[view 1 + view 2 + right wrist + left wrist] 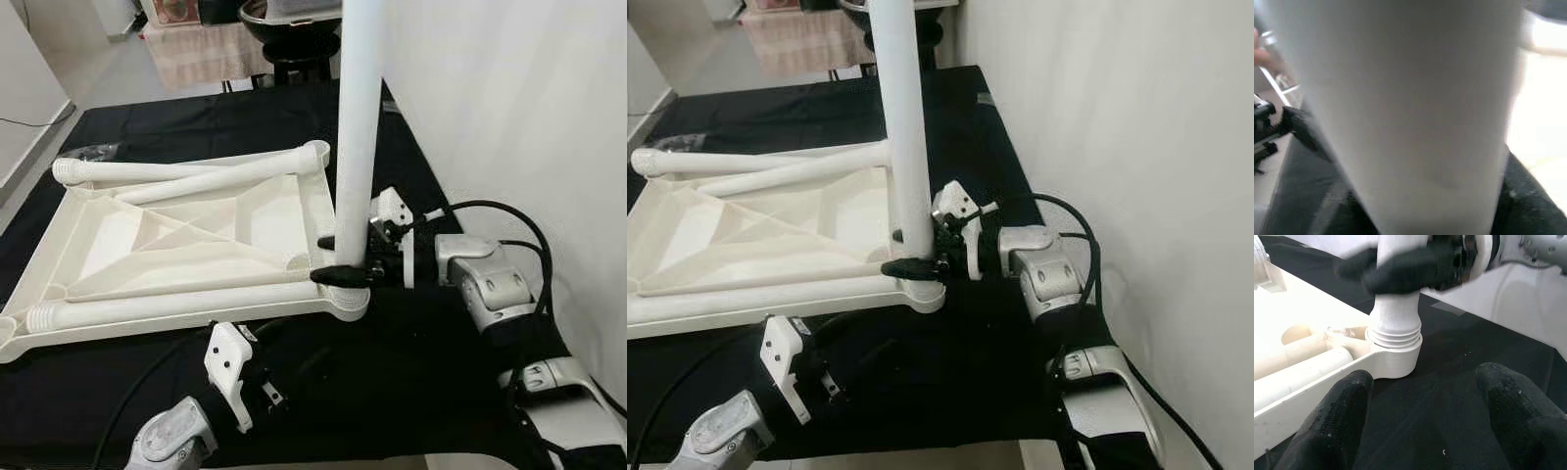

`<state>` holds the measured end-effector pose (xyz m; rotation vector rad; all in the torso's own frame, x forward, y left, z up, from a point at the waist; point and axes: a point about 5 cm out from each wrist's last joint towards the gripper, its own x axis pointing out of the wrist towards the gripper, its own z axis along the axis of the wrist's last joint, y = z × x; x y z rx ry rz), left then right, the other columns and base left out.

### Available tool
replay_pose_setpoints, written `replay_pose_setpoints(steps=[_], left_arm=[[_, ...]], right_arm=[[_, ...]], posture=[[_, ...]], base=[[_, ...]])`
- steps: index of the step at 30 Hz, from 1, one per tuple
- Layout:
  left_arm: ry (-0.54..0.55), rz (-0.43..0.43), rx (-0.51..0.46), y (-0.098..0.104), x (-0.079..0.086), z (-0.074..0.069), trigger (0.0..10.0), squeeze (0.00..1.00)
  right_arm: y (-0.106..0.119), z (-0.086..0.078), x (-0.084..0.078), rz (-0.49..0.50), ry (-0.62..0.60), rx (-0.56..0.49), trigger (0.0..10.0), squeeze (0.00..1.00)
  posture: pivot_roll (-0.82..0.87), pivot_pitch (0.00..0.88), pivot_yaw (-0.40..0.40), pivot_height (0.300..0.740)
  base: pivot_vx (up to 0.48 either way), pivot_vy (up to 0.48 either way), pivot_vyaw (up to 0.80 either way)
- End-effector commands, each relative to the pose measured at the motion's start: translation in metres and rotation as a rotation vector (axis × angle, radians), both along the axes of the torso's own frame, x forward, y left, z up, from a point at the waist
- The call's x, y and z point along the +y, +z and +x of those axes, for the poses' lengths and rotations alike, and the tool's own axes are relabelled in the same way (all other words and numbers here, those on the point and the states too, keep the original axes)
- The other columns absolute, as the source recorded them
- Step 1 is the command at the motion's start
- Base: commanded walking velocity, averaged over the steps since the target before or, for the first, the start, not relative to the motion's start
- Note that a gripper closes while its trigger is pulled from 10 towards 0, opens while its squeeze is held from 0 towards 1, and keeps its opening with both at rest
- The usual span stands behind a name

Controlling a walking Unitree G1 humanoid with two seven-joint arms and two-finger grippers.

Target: Building children table

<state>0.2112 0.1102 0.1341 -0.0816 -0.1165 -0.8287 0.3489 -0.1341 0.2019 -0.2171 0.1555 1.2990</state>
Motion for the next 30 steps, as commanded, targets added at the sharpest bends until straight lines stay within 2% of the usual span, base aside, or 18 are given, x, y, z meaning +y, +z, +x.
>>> replay_pose_setpoints(steps=[1,3,5,7,9,10,11,12,14,15,17,22,23,24,25,26,27,30], left_arm=[[0.001,0.008,0.011,-0.003,0.000,-0.002,10.0,0.00],[0.001,0.009,0.010,-0.003,-0.001,-0.003,10.0,0.00],[0.004,0.011,0.007,-0.003,-0.001,-0.004,10.0,0.00],[0.004,0.011,0.007,-0.003,-0.001,-0.004,10.0,0.00],[0.010,0.012,0.002,-0.003,0.000,-0.004,10.0,0.00],[0.012,0.012,0.001,-0.002,0.001,-0.004,10.0,0.00],[0.012,0.012,0.001,-0.002,0.001,-0.004,10.0,0.00],[0.014,0.013,0.000,-0.002,0.002,-0.004,10.0,0.00],[0.015,0.015,-0.001,-0.002,0.004,-0.003,10.0,0.00],[0.016,0.017,-0.001,-0.002,0.005,-0.002,10.0,0.00],[0.016,0.018,0.000,-0.002,0.006,-0.002,10.0,0.00],[0.010,0.017,0.001,-0.001,0.005,-0.001,10.0,0.00],[0.013,0.016,0.000,-0.001,0.005,0.000,10.0,0.00],[0.013,0.016,0.000,-0.001,0.005,0.000,10.0,0.00],[0.017,0.015,-0.001,-0.001,0.005,0.000,10.0,0.00],[0.017,0.015,-0.001,-0.001,0.005,0.000,10.0,0.00],[0.020,0.014,-0.002,0.000,0.005,0.000,10.0,0.00],[0.020,0.015,-0.002,0.000,0.005,0.000,10.0,0.00]], right_arm=[[-0.008,-0.001,0.003,-0.024,0.014,0.034,0.0,0.00],[-0.016,-0.002,-0.003,-0.029,-0.035,0.035,0.0,0.00],[-0.032,-0.003,-0.011,-0.034,-0.186,0.037,0.0,0.00],[-0.032,-0.003,-0.011,-0.034,-0.186,0.037,0.0,0.00],[-0.068,-0.019,-0.008,0.002,-0.545,0.079,0.0,0.00],[-0.076,-0.025,-0.008,0.007,-0.661,0.084,0.0,0.00],[-0.076,-0.025,-0.008,0.007,-0.661,0.084,0.0,0.00],[-0.087,-0.041,-0.001,0.002,-0.755,0.095,0.0,0.00],[-0.092,-0.065,0.014,0.017,-0.772,0.103,0.0,0.00],[-0.087,-0.068,0.015,0.003,-0.785,0.070,0.0,0.00],[-0.080,-0.067,0.012,-0.019,-0.798,0.024,0.0,0.00],[-0.081,-0.062,0.009,-0.056,-0.814,0.006,0.0,0.00],[-0.081,-0.060,0.009,-0.060,-0.809,0.009,10.0,0.00],[-0.081,-0.060,0.009,-0.060,-0.809,0.009,10.0,0.00],[-0.077,-0.060,0.011,-0.038,-0.803,0.018,10.0,0.18],[-0.077,-0.060,0.011,-0.038,-0.803,0.018,10.0,0.18],[-0.073,-0.059,0.015,-0.009,-0.764,0.027,10.0,1.00],[-0.065,-0.058,0.019,0.025,-0.729,0.025,10.0,1.00]], posture=[[0.00,0.158,0.053,0.740],[0.00,0.158,0.046,0.740],[0.00,0.157,0.040,0.740],[0.00,0.157,0.040,0.740],[-0.01,0.165,0.022,0.740],[-0.01,0.165,0.022,0.740],[-0.01,0.165,0.022,0.740],[-0.01,0.177,0.033,0.740],[-0.02,0.177,0.038,0.740],[-0.03,0.175,0.050,0.740],[-0.04,0.173,0.053,0.740],[-0.04,0.179,0.042,0.740],[-0.05,0.180,0.044,0.740],[-0.05,0.180,0.044,0.740],[-0.04,0.182,0.045,0.740],[-0.04,0.182,0.045,0.740],[-0.04,0.182,0.047,0.740],[-0.04,0.184,0.054,0.740]], base=[[0.000,0.000,0.00],[0.000,0.000,0.00],[0.000,0.000,0.00],[0.000,0.000,0.00],[0.000,0.000,0.00],[0.000,0.000,0.00],[0.000,0.000,0.00],[0.000,0.000,0.00],[0.000,0.000,0.00],[0.000,0.000,0.00],[0.000,0.000,0.00],[0.000,0.000,0.00],[0.000,0.000,0.00],[0.000,0.000,0.00],[0.000,0.000,0.00],[0.000,0.000,0.00],[0.000,0.000,0.00],[0.000,0.000,0.00]])
